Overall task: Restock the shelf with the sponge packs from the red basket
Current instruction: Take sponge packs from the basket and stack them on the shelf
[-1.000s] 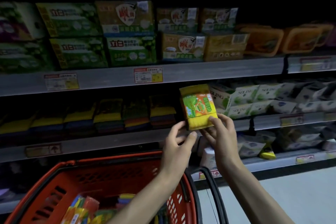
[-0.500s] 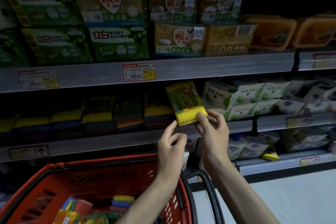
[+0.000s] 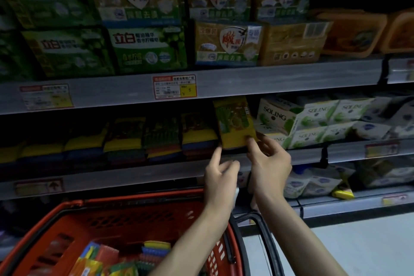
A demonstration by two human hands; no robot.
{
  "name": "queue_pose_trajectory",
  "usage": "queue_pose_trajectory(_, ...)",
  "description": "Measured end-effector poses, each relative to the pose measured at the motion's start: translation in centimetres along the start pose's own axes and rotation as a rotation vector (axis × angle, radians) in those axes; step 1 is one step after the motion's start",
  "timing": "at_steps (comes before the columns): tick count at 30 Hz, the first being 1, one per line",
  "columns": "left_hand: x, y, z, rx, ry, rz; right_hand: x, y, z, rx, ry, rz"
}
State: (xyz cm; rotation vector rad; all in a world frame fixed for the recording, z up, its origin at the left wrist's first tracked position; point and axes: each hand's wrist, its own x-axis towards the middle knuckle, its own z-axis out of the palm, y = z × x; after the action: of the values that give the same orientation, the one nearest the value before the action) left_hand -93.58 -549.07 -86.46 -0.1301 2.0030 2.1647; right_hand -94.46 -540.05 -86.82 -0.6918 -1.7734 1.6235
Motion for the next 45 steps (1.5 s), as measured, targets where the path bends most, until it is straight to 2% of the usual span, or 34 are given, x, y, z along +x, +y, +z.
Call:
queue_pose_trajectory(5, -0.3, 0.0, 0.0, 0.059, 0.005, -0.02, 0.3, 0.0, -0.2, -0.198, -0.007, -0.07)
queue_pose_trajectory(12, 0.0, 0.4, 0.8, 0.061, 0.119, -0.006, 0.5, 0.0, -0.1, -0.302, -0.016, -0.096)
queue_pose_trajectory(21, 0.4, 1.0, 0.6, 0.083, 0.122, -0.042, 0.7, -0.6, 1.2, -0.33, -0.092, -0.05)
queue_pose_trajectory(25, 0.7, 1.1, -0.1, 0.112, 0.16, -0.02, 0.2, -0.8, 2.0, -0.347, -0.074, -0.049)
queue_pose_trajectory(30, 0.5, 0.7, -0.7, 0.036, 0.154, 0.013, 0.2, -1.5, 1.3, -0.308, -0.077, 0.006)
queue_pose_trajectory(36, 0.1, 0.4, -0.2, 0.06, 0.209, 0.0, -0.2, -1.4, 1.0, -0.35, -0.081, -0.031)
queue_pose_trajectory(45, 0.5, 0.4, 0.1, 0.081, 0.176, 0.0, 0.4, -1.1, 0.8, -0.335, -0.125, -0.018)
